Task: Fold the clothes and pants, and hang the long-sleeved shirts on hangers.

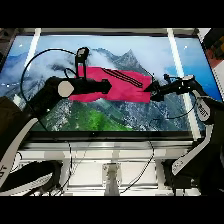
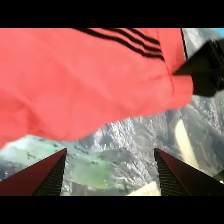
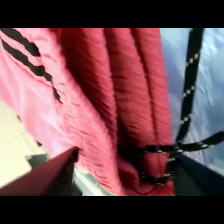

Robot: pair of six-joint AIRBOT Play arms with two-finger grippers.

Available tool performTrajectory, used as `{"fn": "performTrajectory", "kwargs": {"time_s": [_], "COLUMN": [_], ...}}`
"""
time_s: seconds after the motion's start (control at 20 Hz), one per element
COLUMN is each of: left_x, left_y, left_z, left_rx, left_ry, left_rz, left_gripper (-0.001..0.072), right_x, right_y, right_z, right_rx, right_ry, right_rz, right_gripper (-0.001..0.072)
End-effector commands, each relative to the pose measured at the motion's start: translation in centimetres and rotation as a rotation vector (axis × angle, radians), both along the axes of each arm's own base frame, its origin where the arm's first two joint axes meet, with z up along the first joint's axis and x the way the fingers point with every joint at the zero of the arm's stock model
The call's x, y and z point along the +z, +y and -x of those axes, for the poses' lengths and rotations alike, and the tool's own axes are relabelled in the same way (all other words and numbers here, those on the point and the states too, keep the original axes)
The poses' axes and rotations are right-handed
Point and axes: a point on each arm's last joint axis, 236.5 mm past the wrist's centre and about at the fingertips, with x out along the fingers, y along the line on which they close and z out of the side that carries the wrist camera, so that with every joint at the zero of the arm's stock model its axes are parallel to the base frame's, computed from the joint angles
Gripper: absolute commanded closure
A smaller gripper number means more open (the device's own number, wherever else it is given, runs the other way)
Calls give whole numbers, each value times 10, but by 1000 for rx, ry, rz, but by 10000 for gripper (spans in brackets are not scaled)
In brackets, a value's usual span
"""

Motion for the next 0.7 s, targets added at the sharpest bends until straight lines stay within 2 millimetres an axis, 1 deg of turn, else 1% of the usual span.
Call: {"fn": "performTrajectory", "kwargs": {"time_s": [0.0,0.1,0.2,0.3,0.35,0.4,0.5,0.6,0.65], "left_x": [-12,-18,-21,-22,-22,-22,-22,-21,-19], "left_y": [-10,-13,-13,-10,-9,-8,-6,-3,-2], "left_z": [5,6,6,4,3,2,1,-3,-7], "left_rx": [-20,-27,-30,-29,-31,-28,-23,-12,-3], "left_ry": [25,35,38,29,22,22,20,17,6], "left_rz": [-9,-16,-21,-36,-47,-46,-46,-42,-36], "left_gripper": [90,90,90,90,90,90,91,90,90], "right_x": [-2,-1,0,9,17,24,40,65,80], "right_y": [16,18,19,21,19,11,-23,-76,-111], "right_z": [-9,-8,-9,-14,-19,-25,-32,-34,-32], "right_rx": [-8,-1,1,-8,-35,-63,-135,-248,-311], "right_ry": [-26,-28,-35,-68,-78,-93,-120,-142,-163], "right_rz": [5,3,-3,-42,-68,-78,-73,-66,-44], "right_gripper": [293,391,692,696,697,697,697,697,697]}}
